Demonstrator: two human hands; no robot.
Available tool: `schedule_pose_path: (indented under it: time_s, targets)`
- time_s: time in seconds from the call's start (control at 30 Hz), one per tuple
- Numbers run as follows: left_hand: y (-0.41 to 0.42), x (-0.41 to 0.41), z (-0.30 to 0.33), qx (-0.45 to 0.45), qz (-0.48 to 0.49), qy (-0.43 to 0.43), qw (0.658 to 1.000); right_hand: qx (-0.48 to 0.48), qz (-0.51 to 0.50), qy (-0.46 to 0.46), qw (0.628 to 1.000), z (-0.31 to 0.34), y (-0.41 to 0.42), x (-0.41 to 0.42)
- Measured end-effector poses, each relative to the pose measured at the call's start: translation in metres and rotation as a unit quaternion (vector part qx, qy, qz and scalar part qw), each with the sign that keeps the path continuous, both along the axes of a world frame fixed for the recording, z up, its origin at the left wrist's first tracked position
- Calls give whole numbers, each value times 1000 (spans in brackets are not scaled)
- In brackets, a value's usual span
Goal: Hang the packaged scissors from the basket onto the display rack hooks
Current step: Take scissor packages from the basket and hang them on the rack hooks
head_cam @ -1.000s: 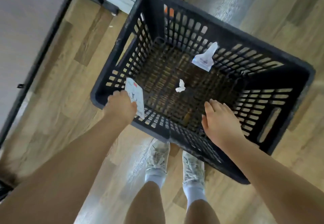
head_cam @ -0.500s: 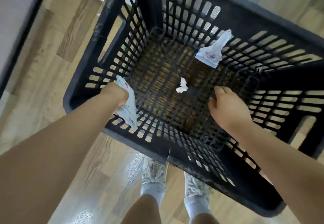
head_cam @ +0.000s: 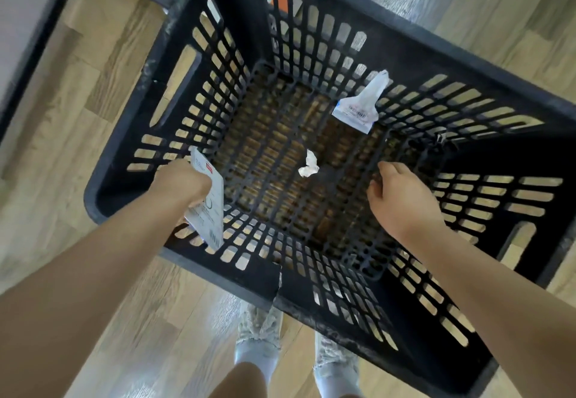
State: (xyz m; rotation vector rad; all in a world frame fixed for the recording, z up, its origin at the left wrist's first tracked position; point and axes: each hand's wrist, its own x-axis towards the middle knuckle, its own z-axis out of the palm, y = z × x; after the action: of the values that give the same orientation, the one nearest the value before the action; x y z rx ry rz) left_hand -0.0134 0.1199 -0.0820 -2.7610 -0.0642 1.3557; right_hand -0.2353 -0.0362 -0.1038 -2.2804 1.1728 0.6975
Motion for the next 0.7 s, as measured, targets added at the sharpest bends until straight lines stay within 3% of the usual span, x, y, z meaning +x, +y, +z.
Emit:
schedule_pose_path:
  time_s: [0.13,0.37,0.5,0.63,0.7]
  targets:
    - [9,9,8,-39,103,52,993,13,19,1,1000,3,10,-5]
    - [6,6,15,-54,133,58,988,13,64,-9,998,12,14,5]
    - [0,9,16,-50,141,77,986,-25,163,-3,986,11,8,20]
    - [-5,9,8,-63,126,82,987,-153,290,-37,944,-3,-19,43]
    - [-11,8,0,-87,127,81,985,-200,377,18,904,-2,-31,58]
